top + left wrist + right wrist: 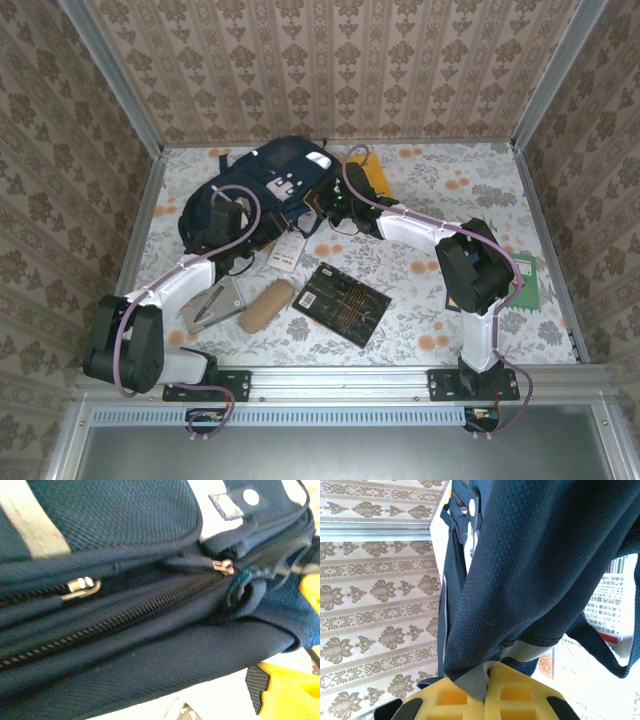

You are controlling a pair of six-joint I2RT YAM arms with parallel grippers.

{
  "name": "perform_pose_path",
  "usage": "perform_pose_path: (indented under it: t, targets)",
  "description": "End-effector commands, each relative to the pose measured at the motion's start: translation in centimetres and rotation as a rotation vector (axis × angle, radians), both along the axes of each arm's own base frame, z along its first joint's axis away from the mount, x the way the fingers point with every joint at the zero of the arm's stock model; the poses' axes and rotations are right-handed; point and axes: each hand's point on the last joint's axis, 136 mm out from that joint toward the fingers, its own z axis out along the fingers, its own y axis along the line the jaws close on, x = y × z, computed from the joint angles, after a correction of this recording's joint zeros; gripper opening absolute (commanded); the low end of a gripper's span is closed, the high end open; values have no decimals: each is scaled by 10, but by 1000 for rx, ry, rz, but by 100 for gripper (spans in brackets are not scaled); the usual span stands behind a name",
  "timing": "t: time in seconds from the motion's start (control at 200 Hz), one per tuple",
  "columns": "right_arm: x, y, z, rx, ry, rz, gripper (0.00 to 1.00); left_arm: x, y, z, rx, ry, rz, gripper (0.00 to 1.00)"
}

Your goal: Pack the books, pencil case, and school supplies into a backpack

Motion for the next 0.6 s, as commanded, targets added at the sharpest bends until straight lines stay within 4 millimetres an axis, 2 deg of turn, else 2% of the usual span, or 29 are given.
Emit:
perform_pose_path:
  t: [0.0,0.09,0.125,0.19,0.325,0.395,0.43,0.525,0.595]
  targets:
    - [-15,13,48,84,-87,79,0,14,19,2,33,1,54,88]
    - [-21,16,37,68,-78,95,0,19,26,2,3,9,99,88]
    - [-24,18,32,59,-72,106,0,21,28,2,-12,11,110,85]
    - [-28,22,24,47,-60,125,0,23,29,-2,-20,29,128,69]
    - [-35,28,7,28,-31,155,3,24,30,-6,-25,43,142,29]
    - [-37,30,2,17,-25,165,6,22,31,-6,-22,42,144,12]
    - [-37,31,-1,12,-21,169,12,21,32,-6,-18,40,147,6]
    - [-38,35,-6,13,-4,179,38,18,33,-4,-8,37,148,1]
    - [-37,38,-12,10,14,185,48,18,33,-3,-4,31,141,0]
